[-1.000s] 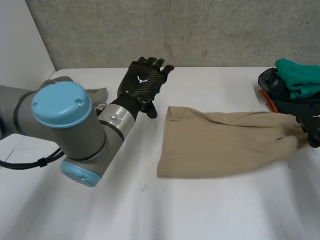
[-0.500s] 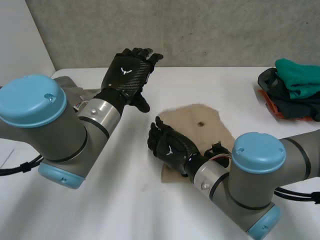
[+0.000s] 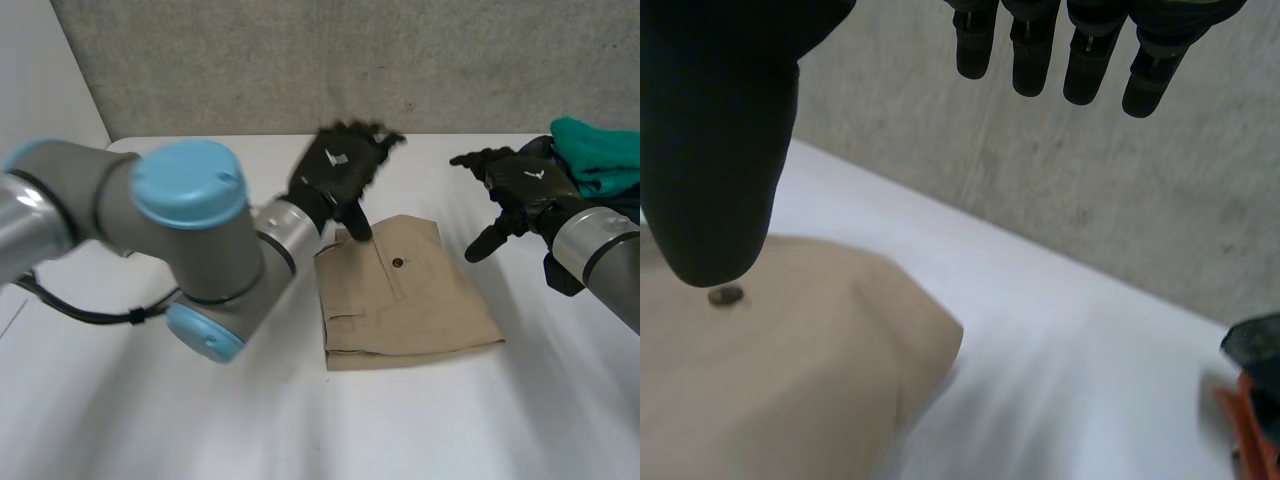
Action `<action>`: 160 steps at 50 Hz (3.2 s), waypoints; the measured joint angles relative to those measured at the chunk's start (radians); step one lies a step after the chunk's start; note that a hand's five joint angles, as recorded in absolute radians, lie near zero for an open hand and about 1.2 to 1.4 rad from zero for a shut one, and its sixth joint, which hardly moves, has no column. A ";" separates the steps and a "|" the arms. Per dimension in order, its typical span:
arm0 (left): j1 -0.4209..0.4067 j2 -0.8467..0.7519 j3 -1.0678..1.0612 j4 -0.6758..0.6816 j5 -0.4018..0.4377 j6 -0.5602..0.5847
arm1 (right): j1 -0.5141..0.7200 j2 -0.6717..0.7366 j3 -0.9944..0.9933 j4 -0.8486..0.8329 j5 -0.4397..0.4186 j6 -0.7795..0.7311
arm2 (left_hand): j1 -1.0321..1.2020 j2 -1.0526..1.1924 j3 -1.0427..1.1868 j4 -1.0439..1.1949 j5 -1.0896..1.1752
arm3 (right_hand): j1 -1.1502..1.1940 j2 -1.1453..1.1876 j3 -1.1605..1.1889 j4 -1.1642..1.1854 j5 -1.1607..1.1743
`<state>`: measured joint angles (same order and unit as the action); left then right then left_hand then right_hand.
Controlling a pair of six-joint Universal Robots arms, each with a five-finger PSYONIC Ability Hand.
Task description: Fold the laundry.
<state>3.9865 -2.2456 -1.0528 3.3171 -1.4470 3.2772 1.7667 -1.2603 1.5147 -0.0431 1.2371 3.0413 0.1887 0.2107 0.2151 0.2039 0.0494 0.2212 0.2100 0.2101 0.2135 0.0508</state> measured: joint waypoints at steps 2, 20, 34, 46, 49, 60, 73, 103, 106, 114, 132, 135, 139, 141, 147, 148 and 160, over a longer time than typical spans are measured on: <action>-0.018 -0.045 0.030 -0.048 -0.008 -0.003 | -0.001 0.050 -0.045 0.041 -0.006 -0.011 | 0.000 0.000 0.000 0.000 0.000 | 0.000 0.000 0.000 0.000 0.000; -0.044 -0.205 0.049 -0.286 -0.237 0.024 | 0.010 0.385 -0.183 0.164 -0.016 -0.368 | -0.002 -0.004 -0.004 -0.004 0.000 | -0.053 -0.026 0.000 0.000 0.000; 0.000 -0.011 0.087 -0.284 -0.018 0.067 | 0.063 0.057 0.060 -0.072 0.039 -0.416 | -0.003 -0.004 -0.004 -0.004 0.000 | -0.054 -0.026 0.000 0.000 -0.004; 0.056 0.077 0.208 -0.320 0.369 -0.027 | 0.190 -0.048 0.450 -0.308 0.044 -0.439 | -0.003 -0.004 -0.004 -0.004 0.000 | -0.054 -0.026 0.000 0.000 -0.003; 0.058 0.074 0.220 -0.340 0.440 -0.049 | 0.201 -0.006 0.484 -0.386 0.044 -0.439 | -0.003 -0.004 -0.004 -0.004 0.000 | -0.054 -0.026 0.000 0.000 -0.003; 0.048 0.064 0.208 -0.355 0.489 -0.065 | 0.205 0.189 0.446 -0.634 0.049 -0.452 | -0.003 -0.004 -0.004 -0.004 0.000 | -0.054 -0.026 0.000 0.000 -0.003; 0.051 0.067 0.183 -0.350 0.482 -0.060 | 0.207 0.280 0.335 -0.767 0.086 -0.467 | -0.003 -0.004 -0.004 -0.004 0.000 | 0.004 0.022 0.026 0.023 0.017; 0.111 0.202 0.187 -0.291 0.455 -0.067 | 0.057 0.276 -0.305 -0.761 0.184 -0.318 | -0.003 -0.004 -0.004 -0.004 0.000 | 0.815 0.951 0.948 0.984 0.890; 0.114 0.210 0.187 -0.285 0.451 -0.068 | -0.024 0.284 -0.401 -0.761 0.193 -0.245 | -0.003 -0.004 -0.004 -0.004 0.000 | 0.815 0.951 0.953 0.984 0.893; 0.109 0.207 0.174 -0.284 0.451 -0.071 | -0.238 0.430 -0.592 -0.753 0.181 -0.158 | -0.003 -0.004 -0.004 -0.004 0.000 | 0.815 0.951 0.957 0.984 0.893; 0.101 0.191 0.126 -0.259 0.453 -0.069 | -0.459 0.777 -0.656 -0.579 -0.188 -0.145 | -0.003 -0.004 -0.004 -0.004 0.000 | 0.815 0.961 0.985 0.999 0.956; 0.100 0.190 0.125 -0.256 0.453 -0.069 | -0.465 0.746 -0.632 -0.579 -0.202 -0.142 | -0.003 -0.004 -0.004 -0.004 0.000 | 0.815 0.964 0.987 0.999 0.956; 0.099 0.191 0.125 -0.255 0.453 -0.070 | -0.466 0.703 -0.618 -0.585 -0.202 -0.140 | -0.003 -0.004 -0.004 -0.004 0.000 | 0.796 0.906 0.914 0.916 0.905; 0.097 0.192 0.126 -0.255 0.452 -0.070 | -0.465 0.677 -0.615 -0.587 -0.195 -0.138 | -0.003 -0.004 -0.004 -0.004 0.000 | 0.528 0.585 0.618 0.625 0.612; 0.082 0.195 0.126 -0.255 0.452 -0.072 | -0.460 0.597 -0.586 -0.572 -0.151 -0.137 | -0.003 -0.004 -0.004 -0.004 0.000 | 0.003 0.002 0.001 0.005 -0.002; 0.080 0.195 0.126 -0.255 0.452 -0.073 | -0.459 0.582 -0.577 -0.566 -0.143 -0.138 | -0.003 -0.004 -0.004 -0.004 0.000 | 0.003 0.002 0.001 0.002 -0.002; 0.061 0.205 0.125 -0.251 0.451 -0.081 | -0.480 0.323 -0.388 -0.278 -0.073 -0.156 | -0.003 -0.004 -0.004 -0.004 0.000 | 0.003 0.002 0.001 0.002 -0.002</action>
<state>4.0476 -2.0403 -0.9275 3.0656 -0.9958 3.1957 1.2863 -0.9373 1.1268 -0.3215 1.1641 2.8854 0.1858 0.2069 0.2106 0.2000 0.0493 0.2240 0.2119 0.2111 0.2152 0.0483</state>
